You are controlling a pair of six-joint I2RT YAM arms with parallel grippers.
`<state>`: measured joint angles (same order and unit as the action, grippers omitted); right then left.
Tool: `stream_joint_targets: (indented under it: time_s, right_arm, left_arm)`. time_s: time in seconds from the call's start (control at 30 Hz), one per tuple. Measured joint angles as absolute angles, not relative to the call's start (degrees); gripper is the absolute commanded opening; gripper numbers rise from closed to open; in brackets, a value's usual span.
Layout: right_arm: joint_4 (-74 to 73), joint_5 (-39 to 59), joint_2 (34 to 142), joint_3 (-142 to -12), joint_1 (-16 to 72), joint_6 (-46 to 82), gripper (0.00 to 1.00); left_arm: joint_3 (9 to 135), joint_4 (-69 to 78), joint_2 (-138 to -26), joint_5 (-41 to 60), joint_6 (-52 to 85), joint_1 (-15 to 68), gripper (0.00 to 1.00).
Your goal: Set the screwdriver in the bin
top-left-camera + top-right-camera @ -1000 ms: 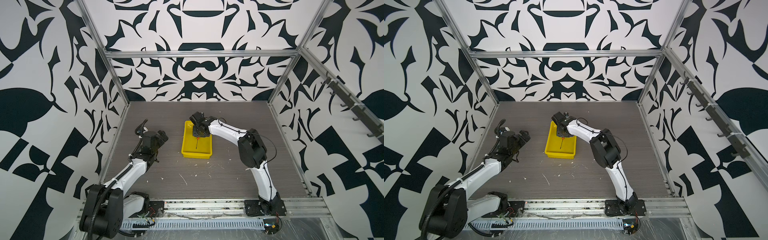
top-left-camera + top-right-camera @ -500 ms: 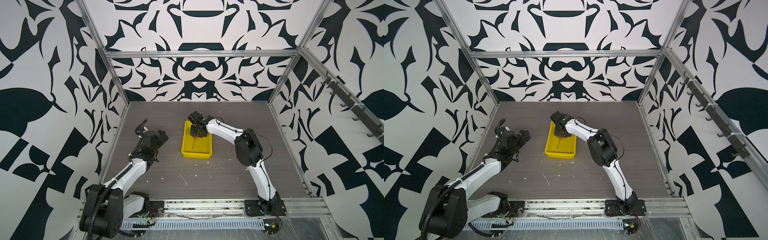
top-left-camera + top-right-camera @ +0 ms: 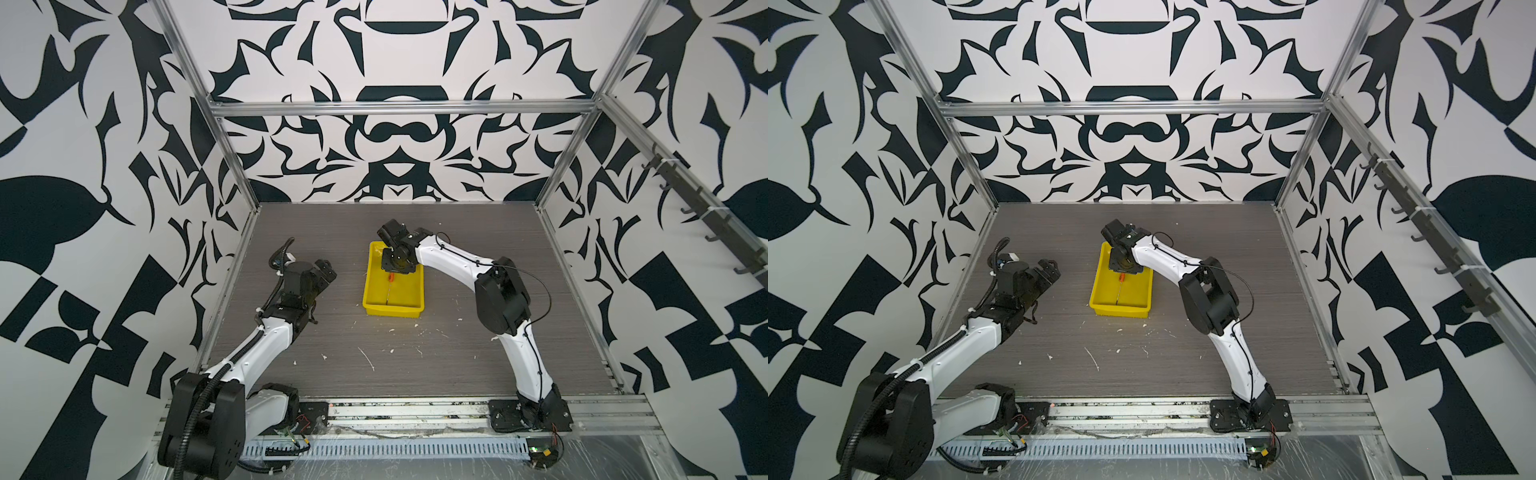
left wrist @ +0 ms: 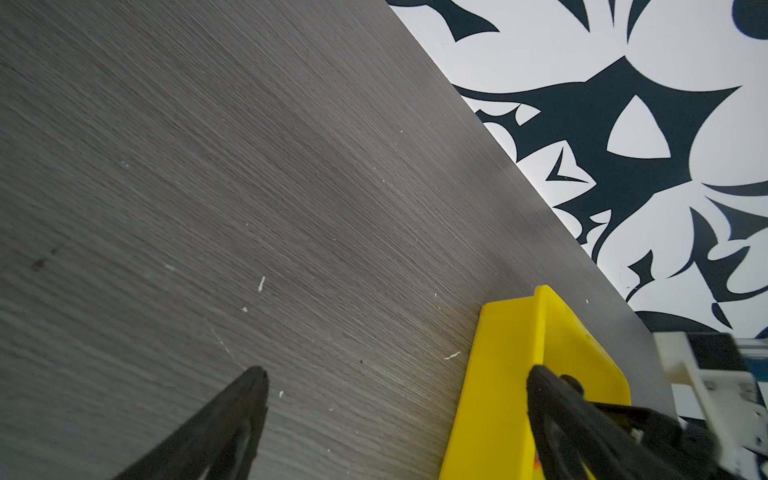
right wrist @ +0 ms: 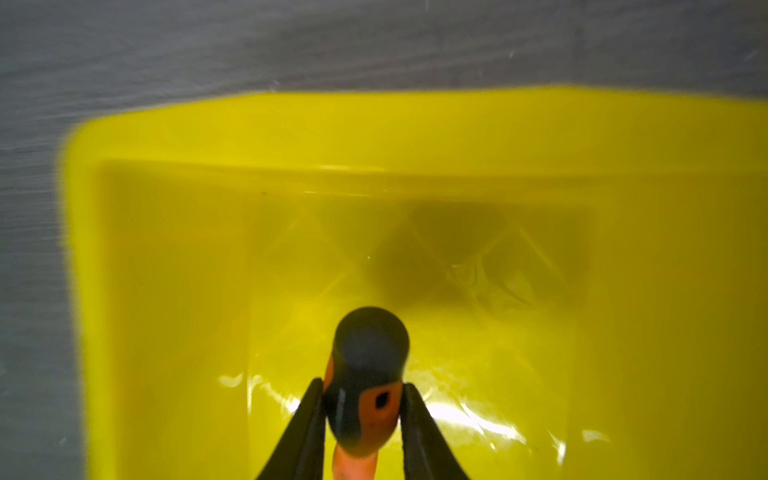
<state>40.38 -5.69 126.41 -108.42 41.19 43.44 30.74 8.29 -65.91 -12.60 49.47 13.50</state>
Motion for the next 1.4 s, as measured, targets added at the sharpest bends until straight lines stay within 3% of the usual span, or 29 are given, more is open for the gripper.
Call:
stream_joint_targets:
  time_s: [0.4, 0.57, 0.77, 1.0, 1.07, 1.2, 1.4]
  right_arm:
    - [41.43, -12.40, 109.69, -99.55, 40.73, 37.63, 0.41]
    - [40.40, -21.32, 98.37, -85.69, 40.51, 33.26, 0.41]
    - [33.08, -35.99, 75.61, -65.39, 40.25, 26.09, 0.48]
    - [6.66, -47.81, 54.22, -31.66, 39.99, 4.99, 0.65]
    - [-2.94, -47.70, 51.48, -21.17, 39.83, -2.33, 0.99]
    - [-18.72, -42.54, 49.98, -5.91, 37.41, -14.81, 1.00]
    - [-32.80, -35.42, 55.83, -4.69, 28.12, -18.28, 1.00]
  left_arm:
    - [30.74, 7.86, -65.95, -12.67, 49.30, 13.50, 1.00]
    - [30.74, 7.81, -65.95, -12.80, 49.06, 13.50, 1.00]
    - [30.76, 7.51, -66.17, -12.67, 48.90, 13.45, 1.00]
    - [30.89, 7.46, -66.65, -11.55, 48.82, 13.45, 1.00]
    - [31.07, 7.42, -66.98, -11.53, 48.75, 13.45, 1.00]
    - [31.38, 7.31, -67.09, -11.55, 48.58, 13.45, 1.00]
    - [31.66, 7.11, -67.09, -11.40, 48.56, 13.45, 1.00]
